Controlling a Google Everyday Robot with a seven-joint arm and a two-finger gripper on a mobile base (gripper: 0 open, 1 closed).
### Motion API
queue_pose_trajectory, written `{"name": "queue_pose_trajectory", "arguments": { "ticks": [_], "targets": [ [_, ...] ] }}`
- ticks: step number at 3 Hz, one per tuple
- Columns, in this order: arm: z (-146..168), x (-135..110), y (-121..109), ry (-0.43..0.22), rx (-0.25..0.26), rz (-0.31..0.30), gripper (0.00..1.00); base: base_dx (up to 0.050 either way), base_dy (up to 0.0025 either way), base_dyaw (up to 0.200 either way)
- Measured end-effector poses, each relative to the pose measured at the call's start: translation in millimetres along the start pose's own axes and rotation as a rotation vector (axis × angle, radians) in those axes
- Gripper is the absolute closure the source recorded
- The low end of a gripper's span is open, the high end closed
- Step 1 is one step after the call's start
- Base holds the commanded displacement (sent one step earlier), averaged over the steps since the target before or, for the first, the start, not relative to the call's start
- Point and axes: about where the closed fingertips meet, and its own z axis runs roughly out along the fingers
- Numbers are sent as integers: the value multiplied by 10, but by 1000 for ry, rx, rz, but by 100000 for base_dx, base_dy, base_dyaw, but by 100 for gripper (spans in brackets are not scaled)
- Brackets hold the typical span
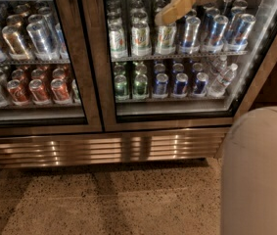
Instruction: Open right fridge door
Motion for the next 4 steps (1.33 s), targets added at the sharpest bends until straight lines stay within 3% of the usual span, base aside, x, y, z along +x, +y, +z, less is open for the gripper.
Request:
{"name": "queue_pose_trajectory", "arguments": {
  "ticks": [1,2,3,4],
  "targets": [
    [-408,-261,320,-4,61,-84,0,0,0,0],
    [-568,-268,683,2,90,-106,0,0,0,0],
    [-415,-20,841,13,46,-51,0,0,0,0],
    [-413,-19,841,13,46,-51,0,0,0,0]
  ]
}}
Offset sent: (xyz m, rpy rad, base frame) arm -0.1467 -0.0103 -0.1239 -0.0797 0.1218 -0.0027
